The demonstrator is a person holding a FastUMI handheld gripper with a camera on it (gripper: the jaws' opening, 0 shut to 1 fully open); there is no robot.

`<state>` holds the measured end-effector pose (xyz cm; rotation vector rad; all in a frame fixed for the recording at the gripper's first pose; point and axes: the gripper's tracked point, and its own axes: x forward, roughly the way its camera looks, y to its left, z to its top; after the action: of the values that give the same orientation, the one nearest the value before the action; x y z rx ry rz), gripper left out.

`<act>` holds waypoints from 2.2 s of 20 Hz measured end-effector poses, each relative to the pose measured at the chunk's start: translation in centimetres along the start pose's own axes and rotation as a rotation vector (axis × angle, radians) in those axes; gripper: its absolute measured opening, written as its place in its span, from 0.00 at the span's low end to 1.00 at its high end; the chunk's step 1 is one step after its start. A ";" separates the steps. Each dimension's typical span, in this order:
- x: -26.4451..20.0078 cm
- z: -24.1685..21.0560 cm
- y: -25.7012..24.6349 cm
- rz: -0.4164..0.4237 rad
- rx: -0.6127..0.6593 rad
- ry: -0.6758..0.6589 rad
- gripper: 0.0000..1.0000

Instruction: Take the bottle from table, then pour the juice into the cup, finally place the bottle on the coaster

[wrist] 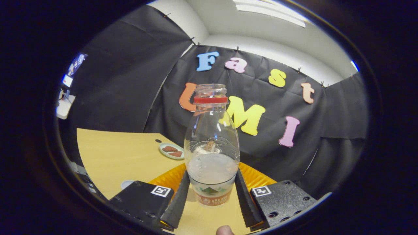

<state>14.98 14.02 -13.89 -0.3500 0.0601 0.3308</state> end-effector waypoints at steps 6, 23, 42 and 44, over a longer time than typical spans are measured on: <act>3.2 1.6 -1.3 -0.019 0.199 -0.044 0.75; 14.7 -9.2 1.6 0.057 0.336 0.156 0.76; 17.9 -17.1 3.7 0.074 0.316 0.267 0.78; 17.9 -17.2 3.6 0.070 0.315 0.263 0.79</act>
<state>30.64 16.76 -33.30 -0.0775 0.3788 0.3376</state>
